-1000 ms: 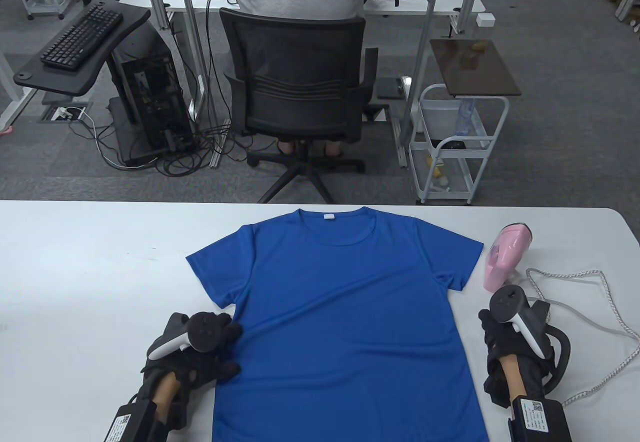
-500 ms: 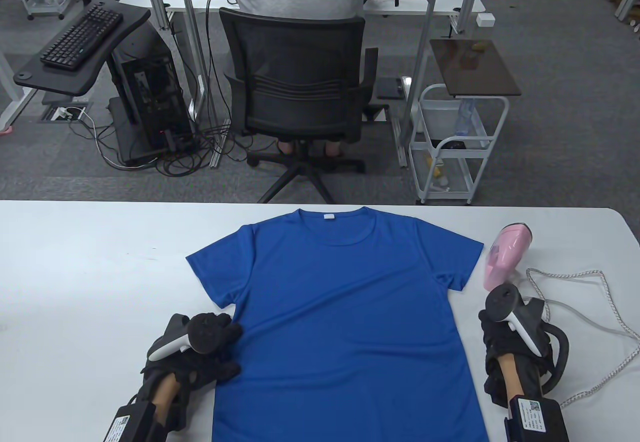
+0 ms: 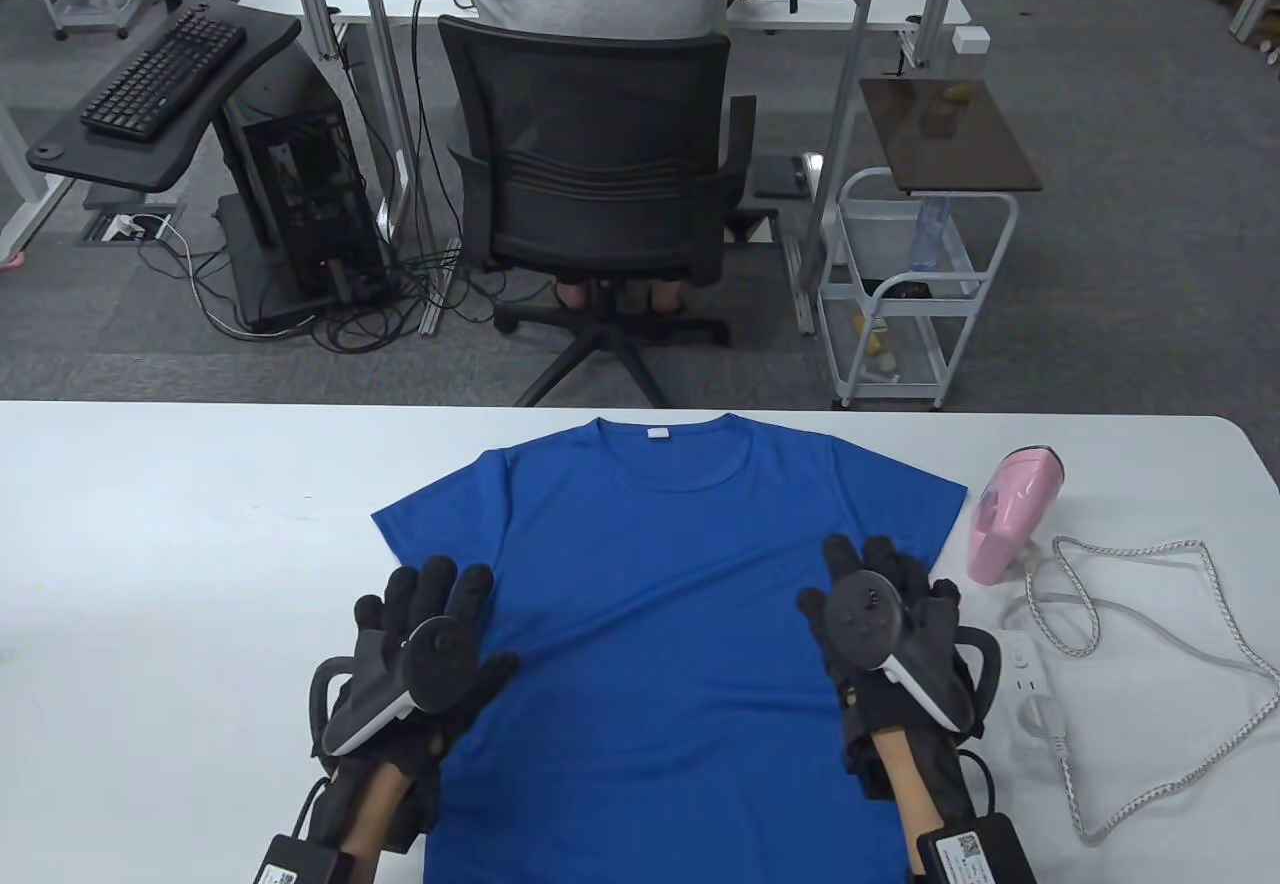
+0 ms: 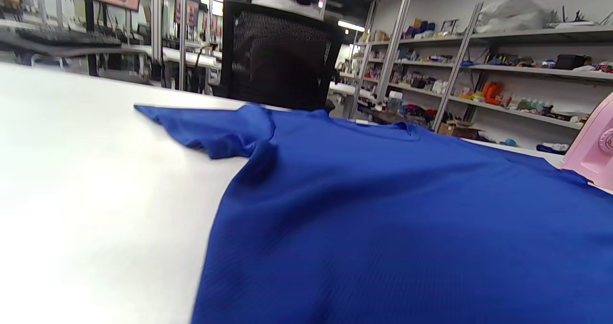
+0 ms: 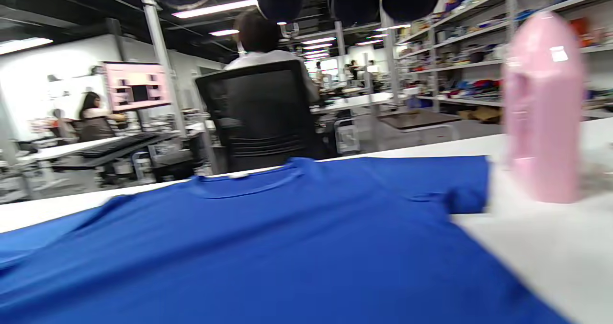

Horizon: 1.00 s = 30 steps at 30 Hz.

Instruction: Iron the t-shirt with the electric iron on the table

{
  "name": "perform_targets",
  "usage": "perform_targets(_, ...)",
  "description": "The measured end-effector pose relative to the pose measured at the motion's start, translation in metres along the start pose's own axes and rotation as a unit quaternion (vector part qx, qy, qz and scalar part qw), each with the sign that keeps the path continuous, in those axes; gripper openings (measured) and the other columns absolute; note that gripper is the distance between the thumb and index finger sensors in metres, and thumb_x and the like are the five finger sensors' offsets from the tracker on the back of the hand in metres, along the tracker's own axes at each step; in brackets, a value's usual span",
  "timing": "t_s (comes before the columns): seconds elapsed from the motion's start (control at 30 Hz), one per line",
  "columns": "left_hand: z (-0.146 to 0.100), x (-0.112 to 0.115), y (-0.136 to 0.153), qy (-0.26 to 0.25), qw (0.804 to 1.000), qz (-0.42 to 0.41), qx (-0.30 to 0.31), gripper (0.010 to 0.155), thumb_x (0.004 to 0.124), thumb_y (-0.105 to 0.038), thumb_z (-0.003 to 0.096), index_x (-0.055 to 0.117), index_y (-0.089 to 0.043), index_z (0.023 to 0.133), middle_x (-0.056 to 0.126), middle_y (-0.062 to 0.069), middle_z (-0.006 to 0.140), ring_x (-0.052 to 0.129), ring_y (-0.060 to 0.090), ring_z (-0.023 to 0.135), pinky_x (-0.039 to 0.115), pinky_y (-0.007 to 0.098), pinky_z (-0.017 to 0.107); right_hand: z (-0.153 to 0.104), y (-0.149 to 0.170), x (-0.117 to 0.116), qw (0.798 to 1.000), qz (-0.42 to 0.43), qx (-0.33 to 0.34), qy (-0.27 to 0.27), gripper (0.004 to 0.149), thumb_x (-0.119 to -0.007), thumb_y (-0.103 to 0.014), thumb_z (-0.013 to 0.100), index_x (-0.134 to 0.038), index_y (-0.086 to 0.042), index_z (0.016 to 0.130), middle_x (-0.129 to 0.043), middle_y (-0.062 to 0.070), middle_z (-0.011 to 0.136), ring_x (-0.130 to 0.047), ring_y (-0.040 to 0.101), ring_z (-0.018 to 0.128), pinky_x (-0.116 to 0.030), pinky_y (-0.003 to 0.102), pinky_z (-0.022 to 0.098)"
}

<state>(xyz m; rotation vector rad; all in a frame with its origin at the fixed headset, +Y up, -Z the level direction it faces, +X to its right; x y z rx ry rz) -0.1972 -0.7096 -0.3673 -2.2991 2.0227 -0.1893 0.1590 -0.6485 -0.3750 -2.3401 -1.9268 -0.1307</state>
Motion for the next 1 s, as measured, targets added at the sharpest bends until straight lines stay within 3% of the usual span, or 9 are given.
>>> perform_targets(0.2,-0.011,0.005,-0.014,-0.048,0.997,0.063,0.004,0.087,0.057,-0.063,0.0464,0.010,-0.030,0.112,0.014,0.014,0.121,0.018,0.047,0.110,0.019,0.066,0.071,-0.028,-0.030,-0.027,0.999,-0.003,0.032,0.019,0.071,-0.062,-0.053,0.049,-0.045,-0.028,0.112,-0.040,0.026,0.116,-0.045,0.053,0.104,-0.036,0.076,0.068)
perform_targets(0.37,-0.013,0.015,-0.012,-0.066,0.992,0.103,0.007,0.086,0.057,-0.062,0.0465,0.013,-0.029,0.112,0.018,0.014,0.121,0.022,0.047,0.110,0.021,0.067,0.070,-0.039,-0.028,-0.044,0.997,-0.057,0.043,0.031,0.071,-0.062,-0.053,0.048,-0.044,-0.029,0.112,-0.039,0.024,0.116,-0.045,0.052,0.105,-0.034,0.077,0.068)
perform_targets(1.0,-0.019,0.022,-0.019,-0.066,0.992,0.107,0.019,0.086,0.058,-0.062,0.0461,0.016,-0.027,0.113,0.022,0.014,0.121,0.026,0.046,0.110,0.023,0.065,0.072,-0.038,-0.014,-0.050,0.997,-0.056,0.022,0.054,0.067,-0.063,-0.052,0.049,-0.050,-0.029,0.111,-0.046,0.024,0.115,-0.051,0.052,0.103,-0.038,0.077,0.067)
Point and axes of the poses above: the tracker on the back of each hand, its own y axis roughly to the little-finger side, its own z axis roughly from the wrist to the fingertips, x = y × z, the point moved 3 cm from there along z, roughly from the wrist to the fingertips
